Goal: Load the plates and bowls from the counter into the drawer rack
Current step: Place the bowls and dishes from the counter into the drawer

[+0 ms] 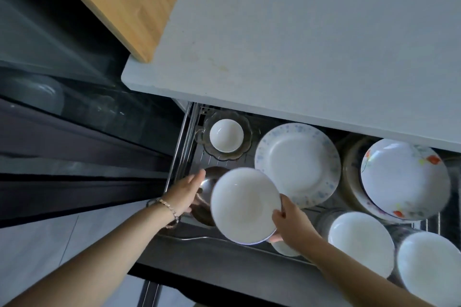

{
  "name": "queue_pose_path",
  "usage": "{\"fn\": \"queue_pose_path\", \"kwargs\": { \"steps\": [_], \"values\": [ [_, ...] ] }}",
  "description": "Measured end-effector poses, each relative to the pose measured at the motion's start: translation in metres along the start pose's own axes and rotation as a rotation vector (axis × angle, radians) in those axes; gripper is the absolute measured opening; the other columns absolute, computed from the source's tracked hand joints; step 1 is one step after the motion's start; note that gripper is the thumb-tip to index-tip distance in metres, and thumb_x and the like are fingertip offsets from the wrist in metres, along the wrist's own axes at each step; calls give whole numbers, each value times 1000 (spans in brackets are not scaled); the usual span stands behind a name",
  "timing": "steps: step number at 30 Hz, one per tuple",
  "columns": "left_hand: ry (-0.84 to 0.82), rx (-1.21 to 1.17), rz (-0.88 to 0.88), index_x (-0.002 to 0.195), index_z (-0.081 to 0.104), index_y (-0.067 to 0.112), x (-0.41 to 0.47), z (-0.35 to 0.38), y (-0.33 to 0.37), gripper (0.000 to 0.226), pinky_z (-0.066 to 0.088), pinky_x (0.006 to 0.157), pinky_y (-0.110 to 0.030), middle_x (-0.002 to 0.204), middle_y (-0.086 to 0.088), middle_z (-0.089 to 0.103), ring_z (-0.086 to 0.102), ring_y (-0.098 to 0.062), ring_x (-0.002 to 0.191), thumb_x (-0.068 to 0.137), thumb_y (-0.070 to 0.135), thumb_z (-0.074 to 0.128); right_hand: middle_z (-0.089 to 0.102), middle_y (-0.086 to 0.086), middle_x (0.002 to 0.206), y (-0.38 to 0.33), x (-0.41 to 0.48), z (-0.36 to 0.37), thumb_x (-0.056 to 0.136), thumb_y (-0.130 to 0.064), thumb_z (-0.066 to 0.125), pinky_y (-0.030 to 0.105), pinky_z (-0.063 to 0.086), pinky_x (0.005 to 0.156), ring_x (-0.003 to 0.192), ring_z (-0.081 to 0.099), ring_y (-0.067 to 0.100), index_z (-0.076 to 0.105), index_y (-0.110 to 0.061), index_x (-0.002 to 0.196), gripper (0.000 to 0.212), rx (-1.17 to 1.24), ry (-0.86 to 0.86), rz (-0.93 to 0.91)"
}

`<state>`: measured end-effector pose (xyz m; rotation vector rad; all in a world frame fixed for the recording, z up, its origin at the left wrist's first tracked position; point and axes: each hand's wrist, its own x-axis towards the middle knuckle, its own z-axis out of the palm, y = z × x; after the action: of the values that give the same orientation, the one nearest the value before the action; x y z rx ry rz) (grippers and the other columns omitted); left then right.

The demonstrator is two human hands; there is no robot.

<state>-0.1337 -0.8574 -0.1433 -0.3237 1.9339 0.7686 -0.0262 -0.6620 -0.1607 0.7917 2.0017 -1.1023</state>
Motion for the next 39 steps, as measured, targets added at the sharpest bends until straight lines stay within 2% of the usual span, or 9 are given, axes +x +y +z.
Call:
{"fn": "queue_pose_path", "kwargs": {
  "steps": [2, 4, 8, 11, 19, 23, 32, 35, 39],
  "values": [
    [96, 237, -21, 85, 48, 22, 29, -8, -16, 36, 48, 70, -28, 74, 5, 49, 60, -22, 77, 97, 48, 26, 58, 13, 113, 6, 8, 10, 92, -8, 38, 19, 52, 50, 82, 62, 27, 43, -10, 130, 38, 108, 37, 63],
    [85, 429, -115, 90, 50, 14, 51, -5, -30, 29, 39, 52, -24, 64, 2, 46, 52, -15, 60, 97, 38, 36, 54, 7, 107, 8, 16, 14, 93, -6, 39, 13, 49, 46, 89, 57, 25, 41, -9, 131, 39, 138, 90, 106],
    [75, 351, -294, 114, 57, -2, 79, 9, -47, 26, 53, 69, -29, 87, -13, 62, 66, -30, 97, 96, 10, 43, 61, 16, 114, 12, 32, 12, 93, -10, 43, 41, 51, 84, 97, 56, 30, 41, -9, 131, 39, 62, 157, 142],
    [177, 401, -258, 119, 58, 3, 89, 13, -54, 29, 50, 92, -33, 120, -15, 64, 60, -30, 114, 93, 7, 46, 59, 12, 104, 12, 35, 8, 94, -11, 43, 33, 44, 75, 90, 52, 24, 41, -9, 131, 37, 52, 144, 136],
    [210, 202, -139, 107, 64, 3, 90, 12, -58, 25, 38, 75, -24, 114, -17, 67, 59, -24, 95, 93, 7, 44, 60, 11, 97, -3, 44, 24, 94, -11, 41, 25, 39, 75, 89, 57, 26, 42, -10, 133, 39, -6, 64, 4],
    [152, -90, -191, 123, 58, 2, 92, 5, -57, 32, 50, 90, -35, 127, -21, 60, 58, -34, 113, 93, 5, 46, 60, 19, 120, -17, 59, 48, 94, -10, 38, 23, 38, 79, 107, 58, 29, 37, -13, 139, 45, -105, -23, -47],
    [-10, -311, -263, 144, 34, 17, 84, 2, -62, 59, 51, 81, -45, 135, -24, 51, 58, -36, 97, 93, -12, 28, 41, 20, 133, -19, 73, 76, 99, -11, 32, 29, 40, 100, 114, 54, 32, 17, -28, 150, 56, -106, 16, 59],
    [-59, -457, -301, 147, 26, 26, 79, -2, -60, 53, 46, 90, -49, 146, -18, 41, 61, -37, 94, 98, 8, 32, 41, 17, 139, -15, 75, 75, 98, -9, 31, 31, 38, 102, 123, 46, 33, 16, -24, 150, 56, -122, 12, 38],
    [-13, -96, 9, 147, 19, 35, 73, 10, -55, 55, 42, 98, -37, 156, 4, 26, 38, -26, 136, 95, 43, 36, 40, 14, 137, -9, 74, 78, 99, -19, 34, 34, 42, 99, 114, 55, 31, 17, -29, 149, 54, -103, 65, 14]
  ]
}}
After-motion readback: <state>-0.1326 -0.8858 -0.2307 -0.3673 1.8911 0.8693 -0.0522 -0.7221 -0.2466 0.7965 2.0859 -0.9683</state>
